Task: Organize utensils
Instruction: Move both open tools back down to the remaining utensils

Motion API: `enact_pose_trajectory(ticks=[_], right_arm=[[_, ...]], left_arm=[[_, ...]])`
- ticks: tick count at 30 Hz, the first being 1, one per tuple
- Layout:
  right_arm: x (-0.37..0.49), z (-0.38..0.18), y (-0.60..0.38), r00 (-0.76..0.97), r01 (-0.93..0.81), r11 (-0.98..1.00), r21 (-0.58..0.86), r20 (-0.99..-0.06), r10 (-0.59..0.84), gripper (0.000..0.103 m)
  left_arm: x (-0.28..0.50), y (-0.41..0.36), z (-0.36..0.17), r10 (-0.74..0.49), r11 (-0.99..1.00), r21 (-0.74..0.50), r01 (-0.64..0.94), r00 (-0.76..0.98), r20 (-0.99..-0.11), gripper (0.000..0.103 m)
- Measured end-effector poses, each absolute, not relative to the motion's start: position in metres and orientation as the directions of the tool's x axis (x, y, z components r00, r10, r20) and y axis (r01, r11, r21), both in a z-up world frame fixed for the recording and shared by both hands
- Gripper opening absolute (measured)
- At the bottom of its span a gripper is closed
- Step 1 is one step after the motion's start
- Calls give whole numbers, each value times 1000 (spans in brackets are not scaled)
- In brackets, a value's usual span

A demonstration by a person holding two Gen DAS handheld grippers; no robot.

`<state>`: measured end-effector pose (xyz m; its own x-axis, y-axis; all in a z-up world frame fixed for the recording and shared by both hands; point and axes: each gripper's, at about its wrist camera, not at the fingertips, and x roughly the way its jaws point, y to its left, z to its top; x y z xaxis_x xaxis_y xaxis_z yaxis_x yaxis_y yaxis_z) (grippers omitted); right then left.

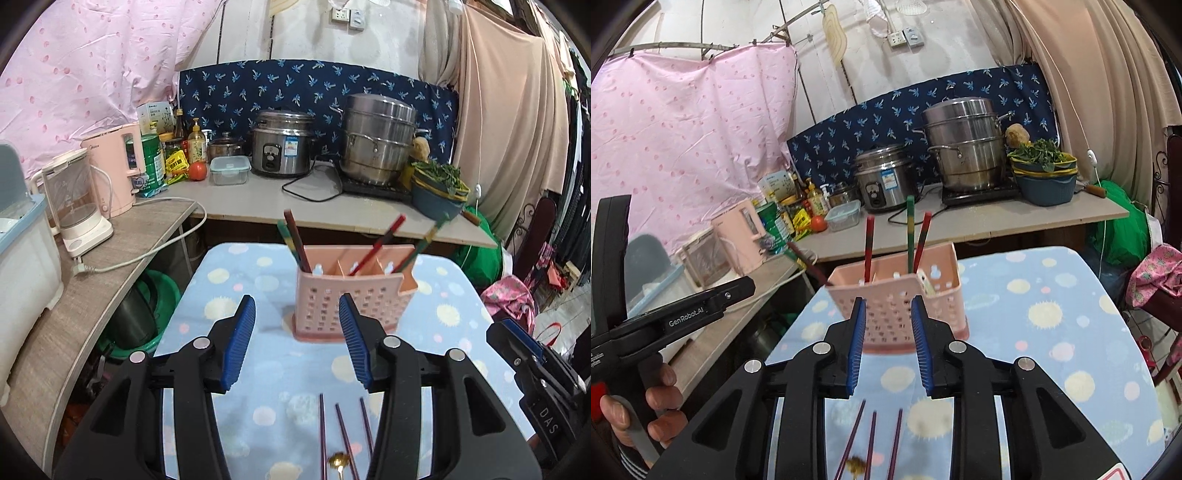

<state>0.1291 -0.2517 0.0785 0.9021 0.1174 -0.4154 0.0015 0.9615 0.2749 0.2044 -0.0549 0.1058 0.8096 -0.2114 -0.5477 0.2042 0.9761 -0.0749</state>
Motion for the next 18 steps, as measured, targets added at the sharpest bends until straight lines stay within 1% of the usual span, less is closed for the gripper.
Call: enact_pose_trajectory(ticks=[6,18], right_arm=[[94,53,-238,878,14,970,242,-468,104,25],[44,-7,-216,799,33,969,246,-589,122,25]], left_arm=[[174,-48,78,-197,978,-58,202,778,-597,45],[124,-36,15,-177,977,-40,208,697,-695,45]])
